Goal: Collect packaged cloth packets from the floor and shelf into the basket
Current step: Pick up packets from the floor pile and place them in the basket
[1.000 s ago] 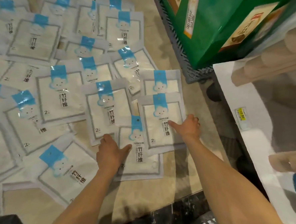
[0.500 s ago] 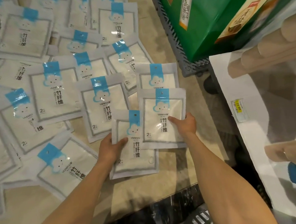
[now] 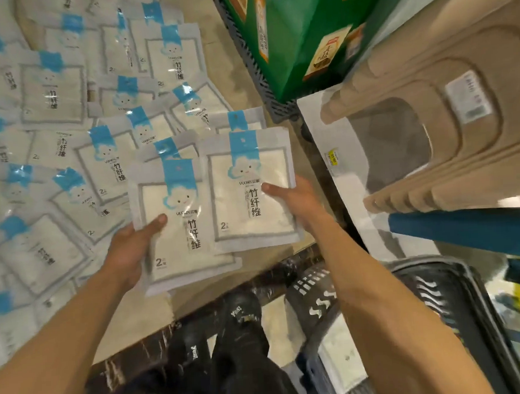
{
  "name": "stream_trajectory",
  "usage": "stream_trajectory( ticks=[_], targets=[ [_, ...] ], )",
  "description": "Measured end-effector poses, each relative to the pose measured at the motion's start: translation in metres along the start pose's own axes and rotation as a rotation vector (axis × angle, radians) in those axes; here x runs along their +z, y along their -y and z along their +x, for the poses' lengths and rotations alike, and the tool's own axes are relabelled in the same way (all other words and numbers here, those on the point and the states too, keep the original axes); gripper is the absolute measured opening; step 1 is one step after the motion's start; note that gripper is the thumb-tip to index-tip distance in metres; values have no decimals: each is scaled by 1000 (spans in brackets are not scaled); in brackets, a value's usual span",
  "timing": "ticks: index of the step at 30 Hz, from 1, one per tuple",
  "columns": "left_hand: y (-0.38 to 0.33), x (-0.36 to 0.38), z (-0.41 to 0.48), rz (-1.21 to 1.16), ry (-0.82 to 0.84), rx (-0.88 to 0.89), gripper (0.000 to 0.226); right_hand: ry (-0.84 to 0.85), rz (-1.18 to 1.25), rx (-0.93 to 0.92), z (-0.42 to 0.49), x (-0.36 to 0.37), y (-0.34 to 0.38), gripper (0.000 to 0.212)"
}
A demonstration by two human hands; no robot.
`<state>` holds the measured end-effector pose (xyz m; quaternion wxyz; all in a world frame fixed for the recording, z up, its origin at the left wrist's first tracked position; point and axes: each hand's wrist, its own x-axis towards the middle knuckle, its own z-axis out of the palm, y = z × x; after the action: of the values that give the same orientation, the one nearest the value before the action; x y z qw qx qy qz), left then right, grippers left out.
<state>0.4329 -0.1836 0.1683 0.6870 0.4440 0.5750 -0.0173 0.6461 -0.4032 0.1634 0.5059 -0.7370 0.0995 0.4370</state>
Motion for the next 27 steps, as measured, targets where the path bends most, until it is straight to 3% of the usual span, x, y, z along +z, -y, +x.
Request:
stream_trajectory(
  ticks=[3,8,12,16,27],
  targets=[
    [-42,-1,-63,-35,20,12,7,-31,66,-38,-73,-11,36,40],
    [-99,3,-153,-12,33,30,22,-122,230,-44,-171,-33,61,30],
    [-123,-7,-190,69,97,32,17,-154,308,-3,-226,-46,66,34],
    [-130,-6,-210,154,150,66,21,-203,375,11,-266,-56,60,40],
    [-101,12,-244,455,323,86,19,-363,561,12,-375,-67,-9,24]
  ],
)
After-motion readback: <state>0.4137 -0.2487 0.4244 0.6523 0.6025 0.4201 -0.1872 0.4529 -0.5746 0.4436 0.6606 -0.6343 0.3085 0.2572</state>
